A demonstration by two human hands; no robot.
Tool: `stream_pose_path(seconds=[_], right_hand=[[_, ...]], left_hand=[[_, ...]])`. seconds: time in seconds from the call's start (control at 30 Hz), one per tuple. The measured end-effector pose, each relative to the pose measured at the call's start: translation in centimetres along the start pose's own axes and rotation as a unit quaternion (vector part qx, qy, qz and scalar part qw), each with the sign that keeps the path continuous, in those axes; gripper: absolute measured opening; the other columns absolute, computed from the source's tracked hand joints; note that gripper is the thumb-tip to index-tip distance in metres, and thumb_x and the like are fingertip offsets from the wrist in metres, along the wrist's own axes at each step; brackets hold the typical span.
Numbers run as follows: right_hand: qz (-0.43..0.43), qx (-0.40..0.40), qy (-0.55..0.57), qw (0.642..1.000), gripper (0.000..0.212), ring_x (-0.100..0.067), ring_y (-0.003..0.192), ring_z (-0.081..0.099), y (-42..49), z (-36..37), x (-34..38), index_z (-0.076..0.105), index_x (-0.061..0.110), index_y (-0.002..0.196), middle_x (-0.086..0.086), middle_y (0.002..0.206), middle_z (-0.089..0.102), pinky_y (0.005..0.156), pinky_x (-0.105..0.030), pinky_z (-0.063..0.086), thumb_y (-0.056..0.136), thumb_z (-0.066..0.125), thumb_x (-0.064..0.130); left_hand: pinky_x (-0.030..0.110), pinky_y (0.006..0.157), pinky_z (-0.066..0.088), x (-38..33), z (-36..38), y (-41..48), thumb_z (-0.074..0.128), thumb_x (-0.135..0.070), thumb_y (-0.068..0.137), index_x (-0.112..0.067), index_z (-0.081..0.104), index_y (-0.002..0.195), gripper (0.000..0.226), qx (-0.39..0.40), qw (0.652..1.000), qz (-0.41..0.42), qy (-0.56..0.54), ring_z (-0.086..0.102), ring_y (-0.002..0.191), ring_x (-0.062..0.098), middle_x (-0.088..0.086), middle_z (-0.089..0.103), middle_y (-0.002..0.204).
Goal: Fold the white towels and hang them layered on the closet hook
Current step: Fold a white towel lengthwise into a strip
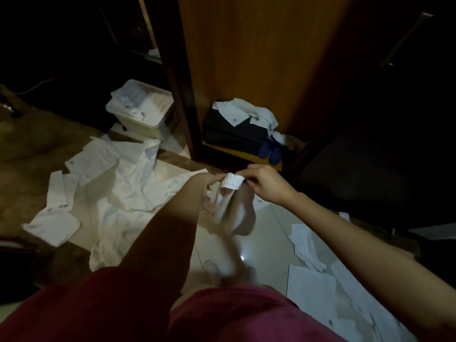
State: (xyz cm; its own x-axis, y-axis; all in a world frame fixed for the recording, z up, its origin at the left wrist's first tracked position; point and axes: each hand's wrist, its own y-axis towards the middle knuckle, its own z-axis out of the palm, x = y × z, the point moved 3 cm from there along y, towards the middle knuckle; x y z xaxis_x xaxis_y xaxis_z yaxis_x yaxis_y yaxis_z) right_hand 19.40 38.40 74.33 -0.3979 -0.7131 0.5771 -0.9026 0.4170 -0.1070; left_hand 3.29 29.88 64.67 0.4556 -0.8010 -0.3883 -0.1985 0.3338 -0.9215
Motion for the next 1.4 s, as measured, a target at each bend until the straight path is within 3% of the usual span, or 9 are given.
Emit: stream_pose_path(seconds=[0.1, 0.27, 0.5, 0.67, 0.8, 1.0, 1.1, 1.2, 1.4], right_hand=[[0.031, -0.006, 0.011, 0.999, 0.039, -0.026, 0.094, 0.06, -2.0, -0.2, -1.8, 0.069, 0.016, 0.123, -0.01, 0.095, 0.062, 0.08, -0.037, 0.046, 0.091, 0.054, -0.001], [0.059, -0.006, 0.011, 0.998, 0.037, -0.029, 0.097, 0.061, -5.8, -0.6, -5.0, 0.07, 0.013, 0.12, -0.014, 0.099, 0.066, 0.085, -0.045, 0.047, 0.09, 0.056, -0.003], [0.076, -0.059, 0.016, 0.995, 0.036, -0.028, 0.096, 0.062, -9.8, -4.0, -8.4, 0.069, 0.009, 0.121, -0.011, 0.099, 0.066, 0.083, -0.035, 0.048, 0.09, 0.058, -0.005], [0.12, -0.097, 0.064, 0.986, 0.039, -0.014, 0.111, 0.061, -12.6, -7.5, -10.7, 0.062, 0.012, 0.131, -0.003, 0.124, 0.066, 0.098, -0.031, 0.048, 0.093, 0.06, 0.004], [0.118, -0.131, 0.077, 0.981, 0.037, -0.001, 0.093, 0.063, -13.6, -10.0, -11.2, 0.06, 0.017, 0.132, 0.005, 0.108, 0.068, 0.083, -0.02, 0.05, 0.095, 0.061, 0.012], [0.187, -0.306, 0.116, 0.926, 0.041, 0.008, 0.086, 0.061, -13.6, -16.4, -13.3, 0.061, 0.023, 0.128, 0.014, 0.095, 0.065, 0.082, -0.023, 0.053, 0.09, 0.067, 0.036], [0.232, -0.338, 0.179, 0.894, 0.066, -0.009, 0.116, 0.054, -12.9, -19.5, -14.2, 0.041, 0.019, 0.145, -0.002, 0.131, 0.055, 0.096, -0.026, 0.044, 0.089, 0.068, 0.041], [0.189, -0.208, 0.254, 0.925, 0.081, -0.018, 0.141, 0.035, -11.0, -20.8, -12.9, 0.017, 0.019, 0.156, -0.006, 0.156, 0.032, 0.109, -0.026, 0.032, 0.092, 0.065, 0.035], [0.128, -0.227, 0.28, 0.924, 0.03, -0.029, 0.103, 0.066, -9.8, -21.0, -9.7, 0.067, 0.001, 0.111, -0.02, 0.112, 0.067, 0.098, -0.046, 0.049, 0.094, 0.064, 0.026]], left_hand=[[0.048, 0.079, 0.052, 1.0, 3.9, 0.7, 0.07, -0.051, 0.082, -0.005, 0.049, 0.134, 0.073, 0.106, 0.978, -0.098, -0.148, 0.06, 0.106, 0.035, 0.018, 0.06, 0.119], [0.048, 0.099, 0.046, 0.0, 9.4, 1.6, 0.066, -0.053, 0.085, -0.007, 0.053, 0.129, 0.065, 0.121, 0.989, -0.045, -0.071, 0.053, 0.124, 0.028, 0.01, 0.056, 0.13], [0.039, 0.106, 0.041, -1.7, 16.7, 1.0, 0.051, -0.022, 0.102, -0.008, 0.055, 0.083, 0.024, 0.169, 0.983, 0.049, -0.055, 0.057, 0.079, 0.018, 0.01, 0.059, 0.089], [0.04, 0.087, 0.052, -7.4, 19.8, -2.3, 0.062, -0.029, 0.095, -0.004, 0.063, 0.099, 0.025, 0.177, 0.966, 0.163, -0.09, 0.066, 0.093, 0.024, 0.014, 0.066, 0.113], [0.039, 0.086, 0.056, -11.8, 23.0, -6.4, 0.071, -0.032, 0.088, -0.002, 0.048, 0.137, 0.061, 0.204, 0.943, 0.257, -0.054, 0.064, 0.109, 0.028, 0.019, 0.063, 0.123], [0.037, 0.075, 0.058, -15.3, 24.8, -11.2, 0.058, -0.017, 0.097, -0.005, 0.051, 0.117, 0.024, 0.313, 0.899, 0.294, 0.085, 0.071, 0.087, 0.023, 0.013, 0.068, 0.096], [0.036, 0.075, 0.058, -16.7, 24.4, -13.6, 0.063, -0.017, 0.093, -0.005, 0.055, 0.112, 0.024, 0.346, 0.866, 0.315, 0.176, 0.07, 0.089, 0.021, 0.009, 0.071, 0.092], [0.035, 0.076, 0.058, -17.9, 24.2, -15.6, 0.069, -0.019, 0.084, -0.005, 0.057, 0.107, 0.03, 0.356, 0.843, 0.341, 0.218, 0.07, 0.09, 0.022, 0.01, 0.07, 0.095], [0.04, 0.078, 0.059, -18.8, 23.2, -16.0, 0.069, -0.023, 0.082, -0.009, 0.063, 0.114, 0.036, 0.36, 0.844, 0.375, 0.134, 0.07, 0.091, 0.028, 0.016, 0.071, 0.1]])
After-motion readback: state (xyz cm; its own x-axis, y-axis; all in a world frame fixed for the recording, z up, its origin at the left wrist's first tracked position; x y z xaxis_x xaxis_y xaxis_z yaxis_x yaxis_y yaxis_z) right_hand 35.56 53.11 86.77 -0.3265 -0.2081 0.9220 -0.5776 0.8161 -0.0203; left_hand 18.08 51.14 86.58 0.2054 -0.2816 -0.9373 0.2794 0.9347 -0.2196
